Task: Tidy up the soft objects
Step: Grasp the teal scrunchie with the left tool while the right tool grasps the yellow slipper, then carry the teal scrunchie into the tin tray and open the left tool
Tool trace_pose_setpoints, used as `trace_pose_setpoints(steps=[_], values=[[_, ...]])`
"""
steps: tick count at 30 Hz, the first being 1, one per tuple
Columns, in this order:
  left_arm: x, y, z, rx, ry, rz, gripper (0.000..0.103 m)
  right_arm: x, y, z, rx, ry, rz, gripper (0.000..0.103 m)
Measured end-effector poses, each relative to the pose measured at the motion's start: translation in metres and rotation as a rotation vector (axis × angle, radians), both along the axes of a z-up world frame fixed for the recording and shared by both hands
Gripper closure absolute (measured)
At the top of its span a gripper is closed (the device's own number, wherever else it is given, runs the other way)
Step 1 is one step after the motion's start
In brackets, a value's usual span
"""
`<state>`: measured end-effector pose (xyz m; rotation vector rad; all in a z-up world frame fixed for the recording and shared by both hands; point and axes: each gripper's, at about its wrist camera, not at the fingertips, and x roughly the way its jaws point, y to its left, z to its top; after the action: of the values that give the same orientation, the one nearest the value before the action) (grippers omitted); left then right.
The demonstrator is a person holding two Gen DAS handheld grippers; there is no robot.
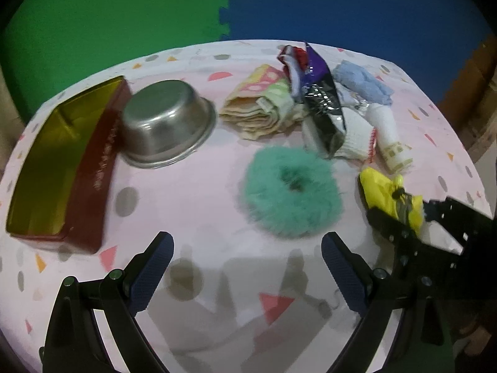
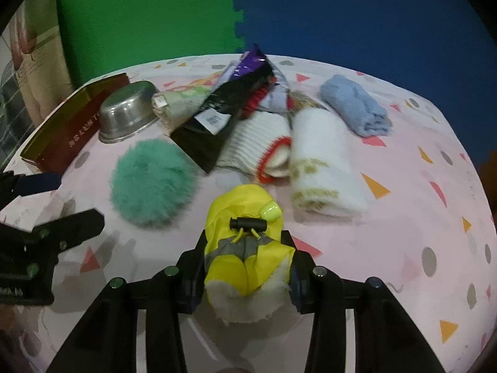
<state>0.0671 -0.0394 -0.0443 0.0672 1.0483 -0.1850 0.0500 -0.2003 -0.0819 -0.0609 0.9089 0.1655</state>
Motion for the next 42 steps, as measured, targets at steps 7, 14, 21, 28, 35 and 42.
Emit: trace_pose_setpoints(steps=[7,14,21,28,35,42], values=[[0.027,-0.019,-0.003,-0.022,0.016,-0.014,0.008,-0.004,-0.012,-0.002,0.044,0.005,-0.032,0.06],[0.047,-0.028,-0.022,0.01,0.035,-0.024,0.008,-0.004,-0.012,-0.002,0.05,0.005,-0.034,0.06],[0.045,-0.028,-0.025,0.009,0.016,-0.059,0.052,-0.005,-0.011,-0.003,0.041,-0.004,-0.032,0.059],[0.039,-0.028,-0.02,-0.002,0.004,-0.088,0.081,-0.004,-0.01,-0.004,0.029,-0.01,-0.028,0.058],[0.032,-0.019,-0.007,0.014,-0.013,-0.082,0.085,-0.004,-0.009,-0.003,0.023,-0.013,-0.025,0.058],[0.029,0.005,0.01,0.019,-0.041,-0.032,0.085,-0.004,-0.01,-0.004,0.019,-0.015,-0.02,0.058]])
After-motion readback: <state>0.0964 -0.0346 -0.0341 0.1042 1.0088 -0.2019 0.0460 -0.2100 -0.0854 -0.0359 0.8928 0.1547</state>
